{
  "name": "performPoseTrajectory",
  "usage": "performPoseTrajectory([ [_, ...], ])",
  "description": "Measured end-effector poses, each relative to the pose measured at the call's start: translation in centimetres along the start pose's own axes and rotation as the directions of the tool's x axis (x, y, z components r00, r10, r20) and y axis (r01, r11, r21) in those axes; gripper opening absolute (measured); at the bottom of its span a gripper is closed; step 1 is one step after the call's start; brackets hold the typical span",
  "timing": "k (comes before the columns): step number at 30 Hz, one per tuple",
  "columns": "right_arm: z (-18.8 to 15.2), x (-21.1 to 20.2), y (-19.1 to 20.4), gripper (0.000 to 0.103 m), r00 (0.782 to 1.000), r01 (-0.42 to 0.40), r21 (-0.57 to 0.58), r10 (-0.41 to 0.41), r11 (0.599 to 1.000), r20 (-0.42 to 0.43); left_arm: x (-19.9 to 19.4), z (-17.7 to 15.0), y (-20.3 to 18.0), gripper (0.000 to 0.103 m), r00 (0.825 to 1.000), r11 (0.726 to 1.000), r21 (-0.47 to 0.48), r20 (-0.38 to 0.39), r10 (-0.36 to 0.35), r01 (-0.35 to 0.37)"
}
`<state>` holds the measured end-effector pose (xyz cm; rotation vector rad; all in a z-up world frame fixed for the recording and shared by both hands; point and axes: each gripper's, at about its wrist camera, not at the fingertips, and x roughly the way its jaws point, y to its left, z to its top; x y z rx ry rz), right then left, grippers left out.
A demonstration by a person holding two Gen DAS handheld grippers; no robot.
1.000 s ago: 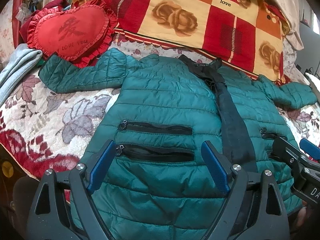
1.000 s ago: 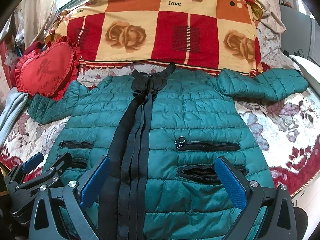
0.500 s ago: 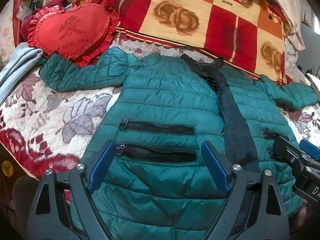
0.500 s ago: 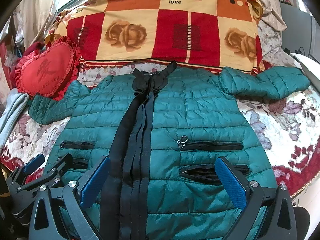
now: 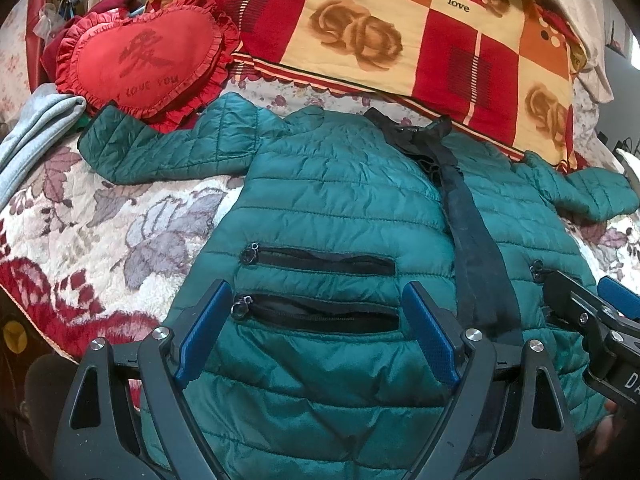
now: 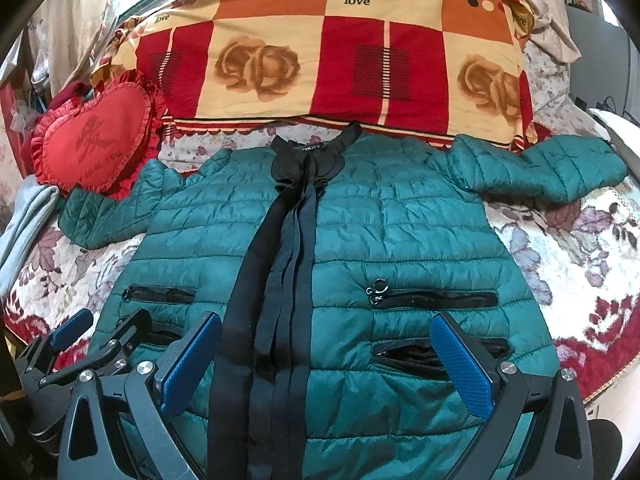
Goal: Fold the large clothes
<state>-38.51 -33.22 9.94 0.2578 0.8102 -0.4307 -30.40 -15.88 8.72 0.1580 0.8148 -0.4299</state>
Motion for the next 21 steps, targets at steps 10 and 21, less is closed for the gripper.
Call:
performPoseTrajectory([
  [10, 0.4, 0.6, 0.3, 0.103, 1.0, -0.01, 0.003, 0.01, 1.0, 0.003, 0.8, 0.8, 0.1, 0.087, 1.0, 1.0, -0.008, 0.0, 0.009, -0.009],
  [21, 2.3, 1.4, 0.9, 0.103, 0.999, -0.032, -0.002, 0.032, 0.999, 0.029, 0.9, 2.8, 1.8, 0.087, 0.999, 0.999, -0.027, 0.022, 0.039, -0.038],
])
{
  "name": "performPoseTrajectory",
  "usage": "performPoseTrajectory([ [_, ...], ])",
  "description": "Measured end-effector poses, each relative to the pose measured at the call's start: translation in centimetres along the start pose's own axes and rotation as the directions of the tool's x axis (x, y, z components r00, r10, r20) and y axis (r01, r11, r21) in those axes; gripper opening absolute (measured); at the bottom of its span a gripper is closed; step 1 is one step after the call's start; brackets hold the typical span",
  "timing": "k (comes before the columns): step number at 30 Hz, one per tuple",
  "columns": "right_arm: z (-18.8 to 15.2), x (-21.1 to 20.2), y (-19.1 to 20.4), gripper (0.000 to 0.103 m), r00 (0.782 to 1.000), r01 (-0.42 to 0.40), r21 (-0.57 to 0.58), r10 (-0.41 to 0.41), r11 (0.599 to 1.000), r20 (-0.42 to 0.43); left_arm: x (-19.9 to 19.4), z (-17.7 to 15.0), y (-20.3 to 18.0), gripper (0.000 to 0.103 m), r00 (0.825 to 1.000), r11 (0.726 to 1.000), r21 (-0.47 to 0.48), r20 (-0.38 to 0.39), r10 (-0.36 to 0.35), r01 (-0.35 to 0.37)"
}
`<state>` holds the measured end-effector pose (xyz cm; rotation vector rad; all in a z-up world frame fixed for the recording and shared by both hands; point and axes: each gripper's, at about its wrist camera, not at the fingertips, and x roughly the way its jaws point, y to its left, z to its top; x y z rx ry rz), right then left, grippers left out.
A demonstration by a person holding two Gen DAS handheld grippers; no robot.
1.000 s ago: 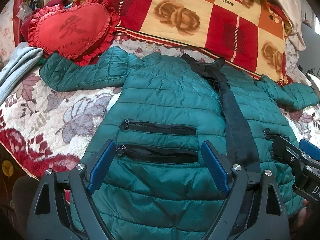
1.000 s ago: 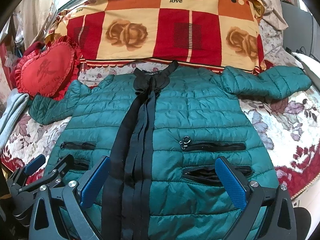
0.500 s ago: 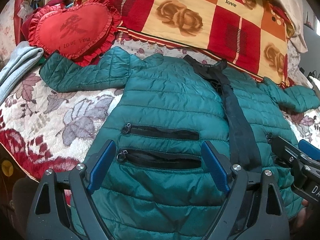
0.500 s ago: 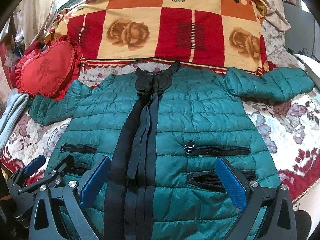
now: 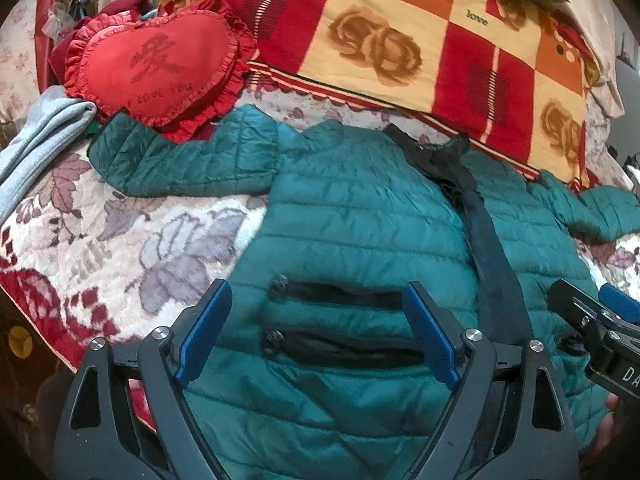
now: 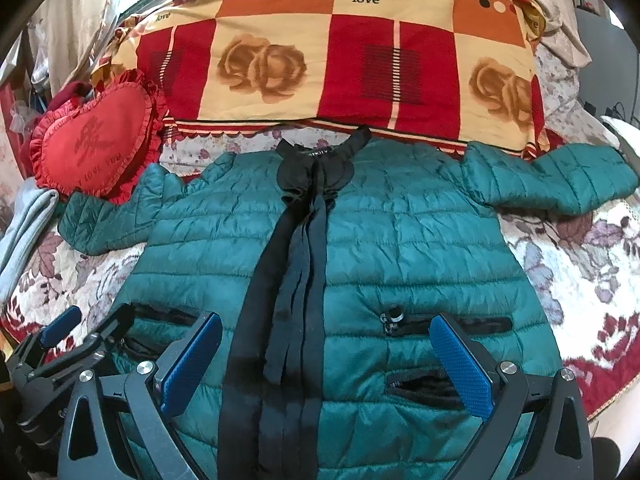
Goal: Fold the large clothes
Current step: 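Move the left gripper to the jacket sleeve cuff and grasp it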
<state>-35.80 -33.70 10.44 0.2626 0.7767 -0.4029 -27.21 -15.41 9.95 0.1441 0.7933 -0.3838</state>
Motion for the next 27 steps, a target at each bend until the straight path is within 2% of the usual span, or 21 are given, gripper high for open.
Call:
performPoseTrajectory([
  [5, 1.1, 0.7, 0.6, 0.103, 1.0, -0.014, 0.007, 0.014, 1.0, 0.009, 0.6, 1.5, 1.5, 0.087, 1.0, 1.0, -0.023, -0.005, 0.017, -0.017],
  [12, 2.8, 2.2, 0.8, 0.103, 1.0, -0.031, 0.017, 0.031, 0.999, 0.002, 2.0, 4.3, 4.8, 0.087, 0.996, 0.994, -0.052, 0.011, 0.094, -0.093],
  [22, 4.7, 4.7, 1.1, 0.103, 1.0, -0.01, -0.014, 0.01, 1.0, -0.018, 5.6, 7.3, 11.3, 0.087, 0.981, 0.971, -0.141, -0.038, 0.19, -0.194],
  [27, 5.3, 6.5, 1.1, 0.103, 0.999, -0.019, -0.014, 0.018, 1.0, -0.047, 7.0, 8.5, 13.7, 0.087, 0.967, 0.958, -0.137, -0.038, 0.251, -0.253],
])
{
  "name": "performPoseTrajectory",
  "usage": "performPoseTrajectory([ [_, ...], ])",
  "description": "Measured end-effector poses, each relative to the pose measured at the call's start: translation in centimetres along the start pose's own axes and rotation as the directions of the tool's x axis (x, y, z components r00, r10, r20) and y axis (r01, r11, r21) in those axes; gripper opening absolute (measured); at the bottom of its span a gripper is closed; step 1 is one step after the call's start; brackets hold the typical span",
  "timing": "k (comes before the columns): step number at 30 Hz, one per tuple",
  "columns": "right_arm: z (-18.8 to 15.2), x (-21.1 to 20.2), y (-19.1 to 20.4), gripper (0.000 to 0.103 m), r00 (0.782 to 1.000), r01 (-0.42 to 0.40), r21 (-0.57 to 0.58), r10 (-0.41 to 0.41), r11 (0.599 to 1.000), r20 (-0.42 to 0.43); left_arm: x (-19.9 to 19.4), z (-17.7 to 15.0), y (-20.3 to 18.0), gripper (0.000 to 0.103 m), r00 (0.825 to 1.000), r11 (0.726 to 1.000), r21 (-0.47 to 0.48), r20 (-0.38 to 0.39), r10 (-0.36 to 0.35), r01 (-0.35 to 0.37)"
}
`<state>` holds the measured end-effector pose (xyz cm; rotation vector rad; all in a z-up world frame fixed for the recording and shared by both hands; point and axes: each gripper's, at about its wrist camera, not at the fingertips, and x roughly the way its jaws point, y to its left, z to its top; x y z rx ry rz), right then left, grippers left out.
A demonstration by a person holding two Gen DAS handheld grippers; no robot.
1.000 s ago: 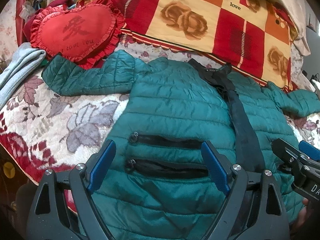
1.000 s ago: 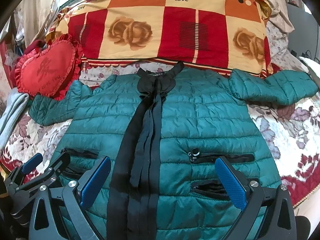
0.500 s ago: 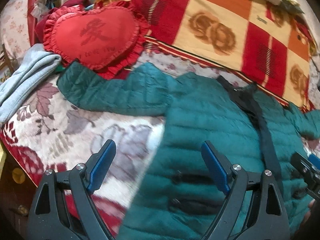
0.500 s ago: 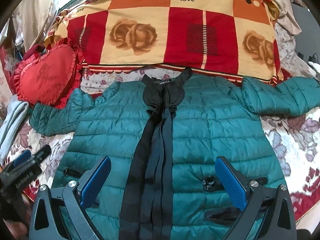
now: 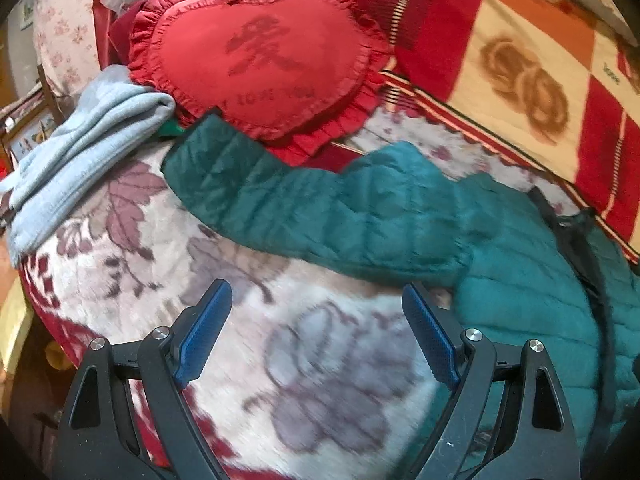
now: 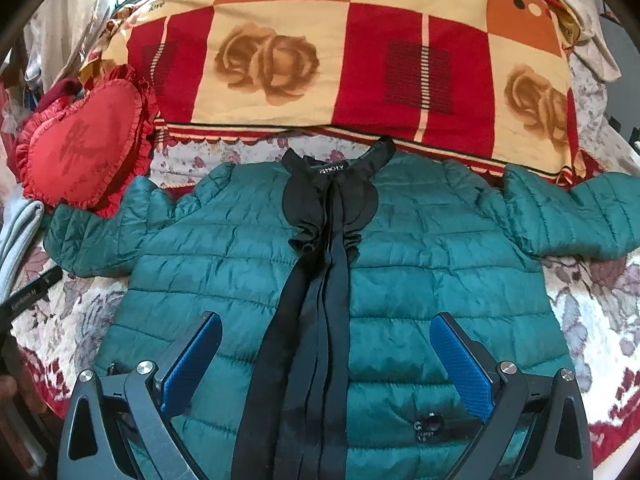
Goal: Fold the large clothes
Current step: 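Move the left gripper to the jacket sleeve cuff and grasp it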
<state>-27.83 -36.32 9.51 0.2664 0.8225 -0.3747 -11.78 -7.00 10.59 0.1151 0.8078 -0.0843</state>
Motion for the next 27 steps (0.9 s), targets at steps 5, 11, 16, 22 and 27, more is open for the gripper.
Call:
performPoseTrajectory([
  [5, 0.1, 1.0, 0.3, 0.103, 1.0, -0.01, -0.007, 0.01, 1.0, -0.014, 2.6, 1.6, 2.9, 0.087, 0.996, 0.996, -0.026, 0.002, 0.088, -0.088],
  [11, 0.1, 1.7, 0.8, 0.103, 0.999, -0.023, -0.019, 0.023, 1.0, -0.022, 7.1, 3.8, 7.0, 0.087, 0.985, 0.979, -0.11, -0.048, 0.165, -0.169],
  [16, 0.2, 2.4, 1.0, 0.103, 0.999, -0.015, -0.036, 0.014, 0.999, -0.039, 10.0, 5.5, 9.4, 0.087, 0.974, 0.962, -0.156, -0.057, 0.22, -0.226],
  [22, 0.5, 3.3, 0.6, 0.103, 0.998, -0.013, -0.032, 0.011, 0.999, -0.067, 12.6, 6.9, 11.3, 0.087, 0.967, 0.948, -0.19, -0.056, 0.25, -0.256],
  [27, 1.0, 3.1, 0.2, 0.103, 0.998, 0.001, -0.038, -0.004, 0.999, -0.062, 14.4, 7.8, 12.3, 0.087, 0.954, 0.935, -0.189, -0.052, 0.295, -0.299],
])
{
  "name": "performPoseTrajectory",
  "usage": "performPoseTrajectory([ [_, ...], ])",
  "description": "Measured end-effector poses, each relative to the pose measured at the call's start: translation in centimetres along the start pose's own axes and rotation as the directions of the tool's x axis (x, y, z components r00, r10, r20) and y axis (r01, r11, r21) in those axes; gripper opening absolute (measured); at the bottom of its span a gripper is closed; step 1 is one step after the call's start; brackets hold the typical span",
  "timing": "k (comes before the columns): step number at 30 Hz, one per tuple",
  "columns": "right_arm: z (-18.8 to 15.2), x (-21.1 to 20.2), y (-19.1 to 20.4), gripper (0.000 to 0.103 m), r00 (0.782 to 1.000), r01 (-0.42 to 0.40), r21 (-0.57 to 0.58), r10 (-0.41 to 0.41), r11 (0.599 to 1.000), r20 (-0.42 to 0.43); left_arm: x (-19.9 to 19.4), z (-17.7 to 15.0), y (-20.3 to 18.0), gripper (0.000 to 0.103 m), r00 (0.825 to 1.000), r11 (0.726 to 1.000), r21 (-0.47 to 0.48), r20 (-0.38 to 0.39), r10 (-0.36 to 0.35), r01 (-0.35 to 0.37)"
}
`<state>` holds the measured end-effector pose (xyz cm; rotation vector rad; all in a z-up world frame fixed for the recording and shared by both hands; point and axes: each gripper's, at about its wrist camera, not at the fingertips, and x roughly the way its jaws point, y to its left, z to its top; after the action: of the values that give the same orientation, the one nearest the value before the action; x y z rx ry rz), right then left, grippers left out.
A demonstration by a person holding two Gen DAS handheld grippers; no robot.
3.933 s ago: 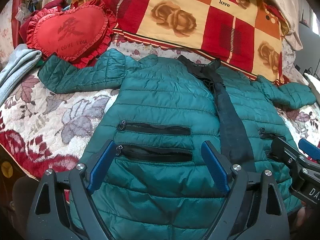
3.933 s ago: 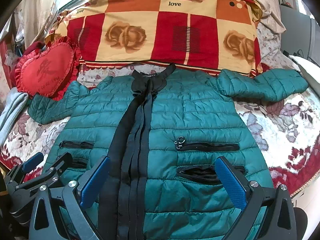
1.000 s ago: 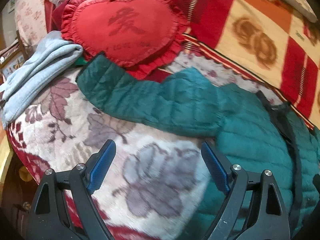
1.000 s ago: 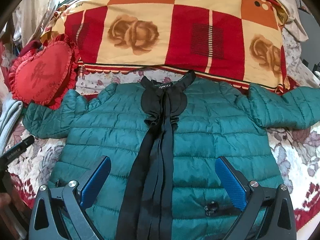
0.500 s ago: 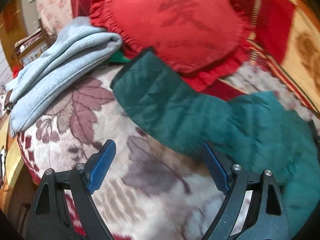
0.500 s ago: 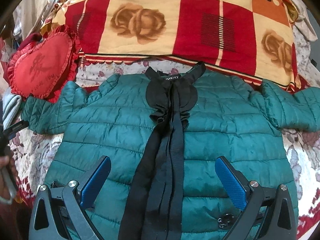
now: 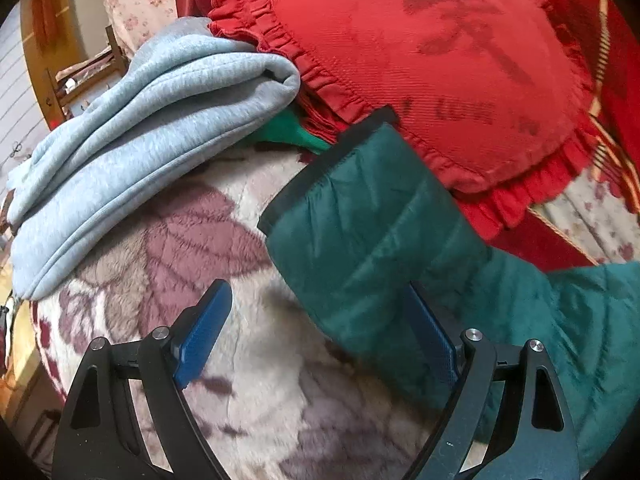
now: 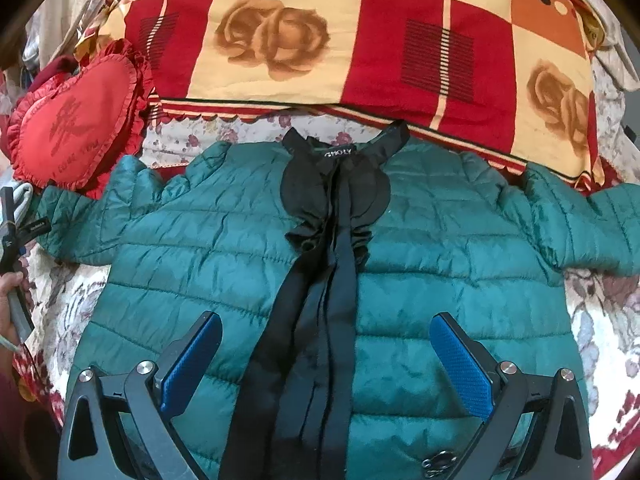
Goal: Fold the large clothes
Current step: 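Move the left gripper to the jacket sleeve cuff and grasp it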
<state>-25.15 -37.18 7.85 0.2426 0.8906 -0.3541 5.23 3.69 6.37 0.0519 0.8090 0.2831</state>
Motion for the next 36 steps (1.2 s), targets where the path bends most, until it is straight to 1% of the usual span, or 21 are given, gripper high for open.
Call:
performPoseTrajectory([
  [4, 0.3, 0.0, -0.5, 0.103, 1.0, -0.003, 0.019, 0.003, 1.0, -0.002, 1.5, 0.7, -0.3, 0.087, 1.0, 1.0, 0.005, 0.002, 0.02, -0.02],
  [8, 0.4, 0.3, -0.6, 0.103, 1.0, -0.007, 0.028, 0.007, 1.0, -0.007, 3.3, 1.0, -0.5, 0.087, 0.999, 0.999, -0.004, -0.021, 0.034, -0.034],
  [11, 0.4, 0.6, -0.6, 0.103, 1.0, -0.011, 0.035, 0.011, 0.999, -0.013, 3.8, 1.3, -0.8, 0.087, 0.999, 0.999, 0.009, 0.001, 0.052, -0.052],
  [13, 0.3, 0.8, -0.6, 0.103, 1.0, -0.014, 0.041, 0.015, 0.999, -0.02, 4.1, 1.5, -1.4, 0.087, 0.999, 0.999, 0.024, 0.006, 0.046, -0.046],
  [14, 0.3, 0.9, -0.6, 0.103, 1.0, -0.014, 0.042, 0.015, 0.999, -0.023, 4.2, 1.7, -1.7, 0.084, 0.999, 0.999, 0.029, 0.01, 0.036, -0.037],
  [15, 0.2, 1.0, -0.6, 0.103, 1.0, -0.015, 0.043, 0.016, 0.999, -0.025, 4.3, 1.9, -2.0, 0.079, 1.0, 0.999, 0.031, 0.016, 0.019, -0.02],
  [16, 0.2, 1.0, -0.6, 0.103, 1.0, -0.015, 0.045, 0.016, 0.999, -0.024, 4.2, 2.0, -2.2, 0.065, 1.0, 0.999, 0.033, 0.021, 0.007, -0.007],
  [17, 0.2, 1.0, -0.6, 0.103, 1.0, -0.014, 0.047, 0.016, 0.999, -0.023, 4.2, 2.1, -2.4, 0.048, 1.0, 0.999, 0.036, 0.022, -0.001, 0.0],
  [18, 0.2, 1.0, -0.7, 0.103, 1.0, -0.015, 0.049, 0.016, 0.999, -0.023, 4.1, 2.2, -2.6, 0.04, 1.0, 0.999, 0.035, 0.016, -0.011, 0.011],
  [19, 0.2, 0.9, -0.7, 0.103, 1.0, -0.016, 0.052, 0.017, 0.999, -0.022, 4.0, 2.2, -2.7, 0.025, 0.999, 0.999, 0.028, 0.006, -0.041, 0.04],
  [20, 0.2, 0.9, -0.8, 0.103, 1.0, -0.017, 0.053, 0.018, 0.998, -0.021, 3.8, 2.2, -2.6, 0.02, 0.997, 0.997, 0.015, -0.008, -0.071, 0.072],
  [21, 0.2, 0.9, -0.8, 0.103, 1.0, -0.016, 0.054, 0.017, 0.998, -0.018, 3.5, 2.2, -2.4, 0.019, 0.995, 0.995, 0.0, -0.012, -0.101, 0.101],
  [22, 0.2, 0.8, -0.9, 0.103, 1.0, -0.014, 0.056, 0.015, 0.998, -0.016, 3.2, 2.2, -2.3, 0.017, 0.993, 0.993, -0.006, -0.008, -0.115, 0.115],
  [26, 0.0, 0.0, -1.4, 0.103, 1.0, -0.014, 0.066, 0.014, 0.998, -0.004, 0.7, 2.3, -2.3, 0.016, 0.98, 0.98, -0.032, 0.007, -0.199, 0.199],
  [29, -0.1, -0.6, -1.9, 0.103, 1.0, -0.012, 0.078, 0.011, 0.997, 0.005, -1.9, 2.1, -3.1, 0.015, 0.966, 0.966, -0.018, 0.021, -0.256, 0.256],
  [33, -0.6, -1.7, -2.6, 0.103, 1.0, -0.015, 0.091, 0.013, 0.996, 0.016, -6.2, 1.6, -5.3, 0.015, 0.936, 0.937, 0.031, 0.029, -0.35, 0.349],
  [36, -1.1, -2.2, -3.0, 0.103, 1.0, -0.004, 0.086, 0.003, 0.996, 0.015, -9.0, 1.0, -6.1, 0.015, 0.914, 0.914, 0.058, 0.037, -0.404, 0.402],
])
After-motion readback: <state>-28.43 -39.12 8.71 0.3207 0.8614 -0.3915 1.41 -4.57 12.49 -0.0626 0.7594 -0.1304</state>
